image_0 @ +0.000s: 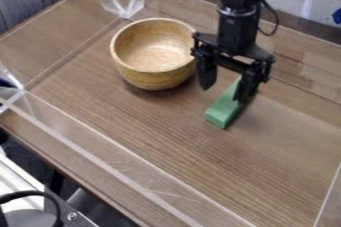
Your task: Put the green block in the brown bowl
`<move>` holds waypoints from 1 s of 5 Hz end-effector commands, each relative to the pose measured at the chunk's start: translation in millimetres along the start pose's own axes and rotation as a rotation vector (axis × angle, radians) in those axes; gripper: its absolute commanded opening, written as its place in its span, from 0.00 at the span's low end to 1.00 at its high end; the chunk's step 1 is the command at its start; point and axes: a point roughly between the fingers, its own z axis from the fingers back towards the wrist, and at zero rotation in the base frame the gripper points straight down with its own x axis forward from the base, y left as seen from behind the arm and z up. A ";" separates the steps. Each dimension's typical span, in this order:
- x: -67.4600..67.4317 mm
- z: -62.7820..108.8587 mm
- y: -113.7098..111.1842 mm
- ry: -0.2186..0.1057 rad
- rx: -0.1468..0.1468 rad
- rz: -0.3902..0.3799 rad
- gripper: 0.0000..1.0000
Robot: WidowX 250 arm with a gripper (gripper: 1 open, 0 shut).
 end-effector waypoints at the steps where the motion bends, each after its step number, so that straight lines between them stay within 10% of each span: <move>1: 24.7 6.2 -3.8 -0.062 0.042 0.015 1.00; 2: 29.1 -2.8 -6.9 -0.062 0.044 -0.016 1.00; 3: 31.5 -6.6 -8.4 -0.068 0.036 -0.039 0.00; 5: 22.7 -12.2 -5.6 -0.106 -0.052 -0.113 0.00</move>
